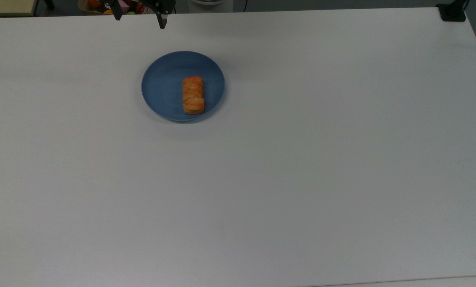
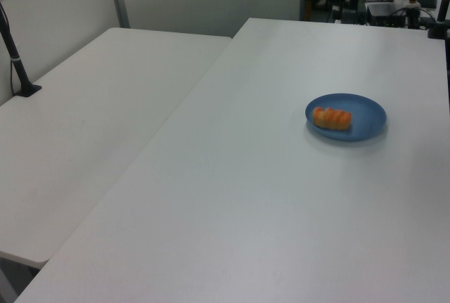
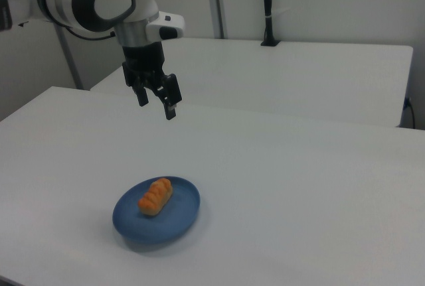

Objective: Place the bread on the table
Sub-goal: 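Move the open gripper down toward the orange bread roll on the blue plate, then lower the gripper around the bread roll and close it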

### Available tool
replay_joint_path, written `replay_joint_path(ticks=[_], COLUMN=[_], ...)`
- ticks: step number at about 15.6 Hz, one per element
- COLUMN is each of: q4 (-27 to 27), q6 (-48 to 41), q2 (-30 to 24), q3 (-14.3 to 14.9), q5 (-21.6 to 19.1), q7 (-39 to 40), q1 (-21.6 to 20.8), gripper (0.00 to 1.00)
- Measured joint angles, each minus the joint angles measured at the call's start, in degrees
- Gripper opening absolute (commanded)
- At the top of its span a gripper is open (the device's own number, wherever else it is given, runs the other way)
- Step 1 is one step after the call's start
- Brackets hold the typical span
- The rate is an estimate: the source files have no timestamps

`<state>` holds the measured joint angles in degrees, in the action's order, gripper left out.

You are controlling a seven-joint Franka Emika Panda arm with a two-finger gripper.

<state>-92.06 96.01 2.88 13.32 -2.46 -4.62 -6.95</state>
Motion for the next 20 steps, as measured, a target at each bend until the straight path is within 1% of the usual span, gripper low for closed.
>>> replay_joint_path(ticks=[6, 10, 12, 14, 16, 20], q4=[0.57, 0.09, -2.06, -5.71, -9.59, -16.23], q6=[0.0, 0.9, 4.43, 8.38, 12.52, 16.16], q2=[-0.28, 0.12, 0.97, 2.25, 3.48, 4.2], q3=[-0.03, -0.79, -1.94, -2.74, -2.92, -2.95], q5=[0.0, 0.0, 0.0, 0.0, 0.12, 0.17], q7=[0.06, 0.2, 0.23, 0.24, 0.97, 6.49], q1=[0.7, 0.64, 0.59, 0.54, 0.33, -0.25], gripper=[1.0, 1.0, 1.0, 1.0, 1.0, 1.0])
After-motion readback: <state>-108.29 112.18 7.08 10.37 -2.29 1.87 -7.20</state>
